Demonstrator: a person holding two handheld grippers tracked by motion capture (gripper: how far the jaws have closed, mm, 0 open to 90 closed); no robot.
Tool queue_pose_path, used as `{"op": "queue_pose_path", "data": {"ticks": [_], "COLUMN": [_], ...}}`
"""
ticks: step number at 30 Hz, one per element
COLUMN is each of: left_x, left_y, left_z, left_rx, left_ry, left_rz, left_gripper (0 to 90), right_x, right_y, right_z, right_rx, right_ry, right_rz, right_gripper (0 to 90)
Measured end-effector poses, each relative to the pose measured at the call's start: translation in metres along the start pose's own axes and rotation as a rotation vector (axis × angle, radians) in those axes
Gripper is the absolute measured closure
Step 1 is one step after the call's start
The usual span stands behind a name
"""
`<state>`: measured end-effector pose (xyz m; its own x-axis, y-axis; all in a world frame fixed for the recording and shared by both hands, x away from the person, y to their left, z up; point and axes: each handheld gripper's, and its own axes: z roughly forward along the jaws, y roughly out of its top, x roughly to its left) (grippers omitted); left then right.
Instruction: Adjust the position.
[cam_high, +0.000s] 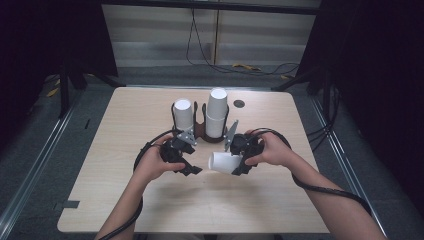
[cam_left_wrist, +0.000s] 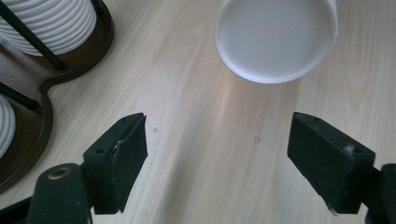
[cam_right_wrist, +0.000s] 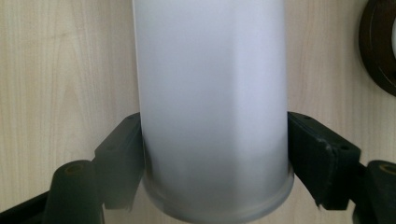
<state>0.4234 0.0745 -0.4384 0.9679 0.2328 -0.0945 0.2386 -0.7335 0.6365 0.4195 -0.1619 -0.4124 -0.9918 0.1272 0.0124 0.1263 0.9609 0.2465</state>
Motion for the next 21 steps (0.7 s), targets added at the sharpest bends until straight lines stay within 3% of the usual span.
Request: {"op": "queue_pose_path", "data": {"ticks": [4,13,21], "left_x": [-0.0015,-0.0026,-0.0019], "left_y": [0.0001,0.0018,0.0012], "left_z": [0.0003,0.0027,0.0062], "left_rx": [-0.018,0.000,-0.021], "left_ry": [-0.006,-0.021,-0.035], "left_rz": [-0.019,-0.002,-0.014], "left_gripper": [19.9,20.1,20.3], "right_x": [0.0007,0.0011,0.0004], "right_y": [0.0029,0.0066,0.0093], "right_z": [-0.0001,0.0015,0.0028], "right_rx": [-0.002,0.003,0.007], "right_ry": [0.002,0.008,0.018], "right_rz": [-0.005,-0.016,-0.022], "right_gripper": [24.5,24.5,24.4]}}
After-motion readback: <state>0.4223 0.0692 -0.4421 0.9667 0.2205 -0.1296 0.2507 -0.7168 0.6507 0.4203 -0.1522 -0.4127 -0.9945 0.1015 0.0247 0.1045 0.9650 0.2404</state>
